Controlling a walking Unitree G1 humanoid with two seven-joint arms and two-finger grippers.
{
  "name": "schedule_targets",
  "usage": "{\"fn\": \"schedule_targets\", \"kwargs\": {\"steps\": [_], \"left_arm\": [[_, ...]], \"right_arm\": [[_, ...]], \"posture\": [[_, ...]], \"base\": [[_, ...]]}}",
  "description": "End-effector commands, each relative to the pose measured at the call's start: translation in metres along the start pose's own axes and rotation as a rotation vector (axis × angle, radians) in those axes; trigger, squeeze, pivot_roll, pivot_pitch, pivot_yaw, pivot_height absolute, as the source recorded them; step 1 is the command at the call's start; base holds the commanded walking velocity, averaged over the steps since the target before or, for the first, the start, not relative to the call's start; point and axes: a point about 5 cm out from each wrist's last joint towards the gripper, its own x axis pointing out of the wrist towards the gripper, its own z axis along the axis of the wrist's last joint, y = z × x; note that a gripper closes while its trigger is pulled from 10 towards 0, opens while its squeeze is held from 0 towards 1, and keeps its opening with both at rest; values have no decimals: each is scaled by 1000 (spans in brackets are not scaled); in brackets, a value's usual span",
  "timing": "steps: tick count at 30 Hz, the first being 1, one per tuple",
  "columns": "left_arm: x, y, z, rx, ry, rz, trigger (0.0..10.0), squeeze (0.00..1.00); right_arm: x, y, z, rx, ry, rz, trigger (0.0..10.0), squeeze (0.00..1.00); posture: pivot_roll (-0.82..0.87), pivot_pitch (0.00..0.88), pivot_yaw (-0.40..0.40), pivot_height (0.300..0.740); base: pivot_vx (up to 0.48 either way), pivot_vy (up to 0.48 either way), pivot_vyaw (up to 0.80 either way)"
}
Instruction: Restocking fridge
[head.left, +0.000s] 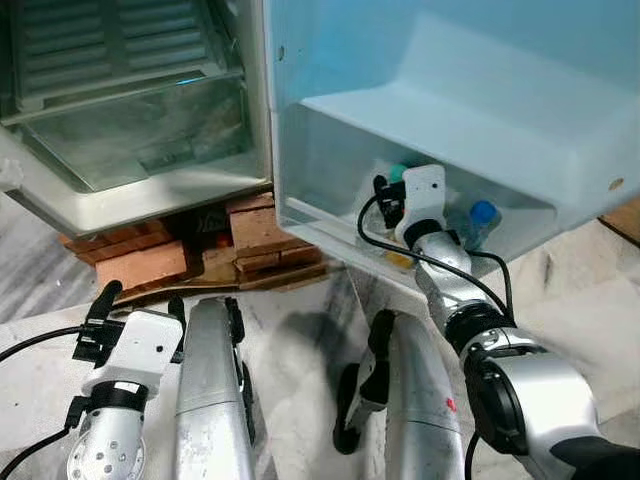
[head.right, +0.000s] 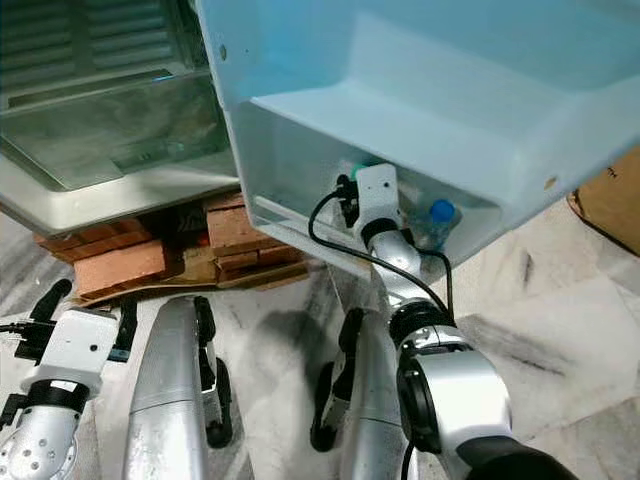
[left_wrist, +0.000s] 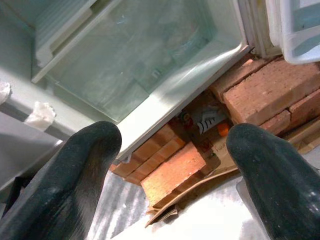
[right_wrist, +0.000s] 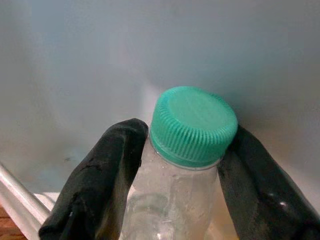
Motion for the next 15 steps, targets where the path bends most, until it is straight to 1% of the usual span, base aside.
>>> {"fn": "schedule_targets", "kwargs": {"steps": [1,5,7,15], "left_arm": [[-3,-3,-5,12,28,-28,10000,0],[-1,-4,-5,11,27,-27,10000,0],[0,-5,-5,13,28,-22,10000,0],[0,-5,-6,14,28,-21,10000,0]], "right_arm": [[-9,-7,-19,15,87,-25,10000,1000],[-8,-9,-16,-5,70,-22,10000,1000],[-6,-14,-11,-35,46,-28,10000,1000],[-6,-14,-10,-38,40,-28,10000,1000]], "posture": [[294,346,-95,532],[292,342,-97,532],[290,336,-99,532],[289,335,-98,532]], "base": [[0,0,0],[0,0,0],[0,0,0],[0,0,0]]}}
